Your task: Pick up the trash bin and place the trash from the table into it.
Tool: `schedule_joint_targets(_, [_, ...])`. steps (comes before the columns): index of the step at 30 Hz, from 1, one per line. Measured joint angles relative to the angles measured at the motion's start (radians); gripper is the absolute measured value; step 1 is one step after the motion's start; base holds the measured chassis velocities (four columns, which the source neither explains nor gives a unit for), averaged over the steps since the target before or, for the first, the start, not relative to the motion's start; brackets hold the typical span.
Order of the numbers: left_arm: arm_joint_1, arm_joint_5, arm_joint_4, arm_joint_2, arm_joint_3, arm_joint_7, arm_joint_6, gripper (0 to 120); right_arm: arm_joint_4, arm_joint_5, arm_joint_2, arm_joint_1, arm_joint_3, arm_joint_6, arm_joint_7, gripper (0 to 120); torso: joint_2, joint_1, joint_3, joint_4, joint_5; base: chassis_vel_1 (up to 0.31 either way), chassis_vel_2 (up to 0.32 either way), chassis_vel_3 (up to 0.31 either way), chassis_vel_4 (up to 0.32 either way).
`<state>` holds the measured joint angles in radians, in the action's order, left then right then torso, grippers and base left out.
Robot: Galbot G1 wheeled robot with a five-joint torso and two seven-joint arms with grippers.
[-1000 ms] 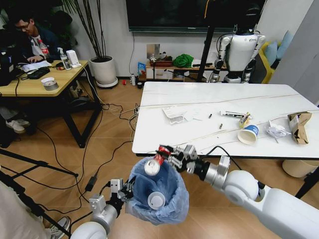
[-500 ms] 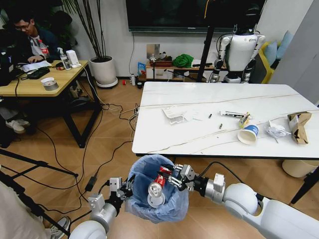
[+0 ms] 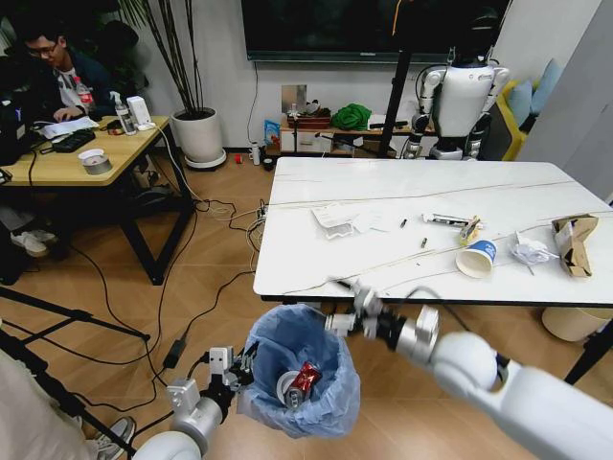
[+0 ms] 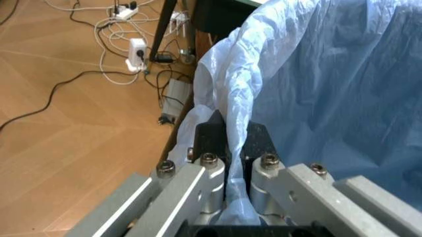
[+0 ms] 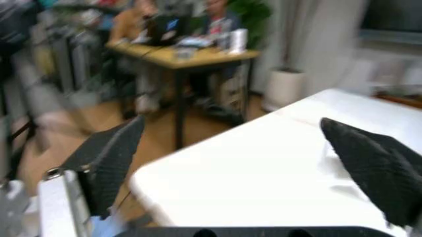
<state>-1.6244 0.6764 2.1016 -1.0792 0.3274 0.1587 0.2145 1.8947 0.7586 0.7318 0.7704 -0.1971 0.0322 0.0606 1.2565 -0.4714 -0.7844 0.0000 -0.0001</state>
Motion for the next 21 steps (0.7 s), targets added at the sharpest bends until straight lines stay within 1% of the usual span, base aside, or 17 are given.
schedule_joint_targets(1, [0.0, 0.0, 0.0, 0.0, 0.0, 0.0, 0.0, 0, 0.0, 0.0, 0.0, 0.0, 0.0, 0.0, 0.0, 98, 0.0, 0.0, 0.0, 0.0, 0.0, 0.0, 0.0, 0.0, 0.0])
schedule_joint_targets(3, [-0.01, -0.001, 0.009, -0.001, 0.012, 0.0, 0.0, 0, -0.032, 0.023, 0.035, -0.036, 0.005, -0.009, -0.062, 100, 0.0, 0.0, 0.0, 0.0001, 0.0001, 0.0, 0.0, 0.0, 0.0])
schedule_joint_targets(5, [-0.017, -0.001, 0.015, -0.001, 0.021, 0.001, 0.001, 0, -0.064, 0.029, 0.062, -0.059, 0.005, -0.01, -0.094, 100, 0.0, 0.0, 0.0, 0.0002, 0.0, 0.0, 0.0, 0.0, 0.0])
schedule_joint_targets(7, [-0.027, -0.002, 0.022, 0.0, 0.033, 0.001, 0.001, 0, -0.1, 0.036, 0.088, -0.08, 0.004, -0.011, -0.115, 100, 0.0, 0.0, 0.0, 0.0001, 0.0, 0.0, 0.0, 0.0, 0.0])
schedule_joint_targets(8, [-0.027, -0.002, 0.022, 0.0, 0.033, 0.001, 0.001, 0, -0.1, 0.036, 0.088, -0.08, 0.004, -0.011, -0.115, 100, 0.0, 0.0, 0.0, 0.0001, 0.0, 0.0, 0.0, 0.0, 0.0])
schedule_joint_targets(10, [-0.037, -0.003, 0.028, -0.001, 0.043, 0.001, 0.001, 0, -0.139, 0.074, 0.118, -0.102, -0.002, -0.021, -0.139, 100, 0.0, 0.0, 0.0, -0.0001, 0.0001, 0.0, 0.0, 0.0, 0.0])
schedule_joint_targets(12, [-0.043, -0.005, 0.032, -0.005, 0.049, 0.001, 0.001, 0, -0.176, 0.123, 0.154, -0.123, -0.006, -0.069, -0.182, 100, 0.0, 0.0, 0.0, 0.0, 0.0, 0.0, 0.0, 0.0, 0.0])
schedule_joint_targets(13, [-0.05, -0.009, 0.035, -0.009, 0.055, 0.001, 0.001, 0, -0.229, 0.169, 0.201, -0.145, -0.007, -0.126, -0.24, 100, 0.0, 0.0, 0.0, 0.0, -0.0002, 0.0, 0.0, 0.0, 0.0])
schedule_joint_targets(14, [-0.053, -0.011, 0.036, -0.01, 0.057, 0.001, 0.001, 0, -0.255, 0.177, 0.22, -0.152, -0.006, -0.144, -0.26, 100, 0.0, 0.0, 0.0, 0.0001, 0.0, 0.0, 0.0, 0.0, 0.0])
schedule_joint_targets(15, [-0.053, -0.011, 0.036, -0.01, 0.057, 0.001, 0.001, 0, -0.255, 0.177, 0.22, -0.152, -0.006, -0.144, -0.26, 100, 0.0, 0.0, 0.0, 0.0001, 0.0, 0.0, 0.0, 0.0, 0.0])
schedule_joint_targets(17, [-0.057, -0.012, 0.037, -0.012, 0.063, 0.0, 0.001, 0, -0.301, 0.186, 0.253, -0.162, 0.001, -0.167, -0.293, 100, 0.0, 0.0, 0.0, 0.0, -0.0001, 0.0, 0.0, 0.0, 0.0])
schedule_joint_targets(21, [-0.059, -0.012, 0.04, -0.015, 0.073, 0.0, 0.001, 0, -0.414, 0.204, 0.351, -0.187, 0.026, -0.198, -0.359, 100, 0.0, 0.0, 0.0, -0.0002, 0.0, 0.0, 0.0, 0.0, 0.0])
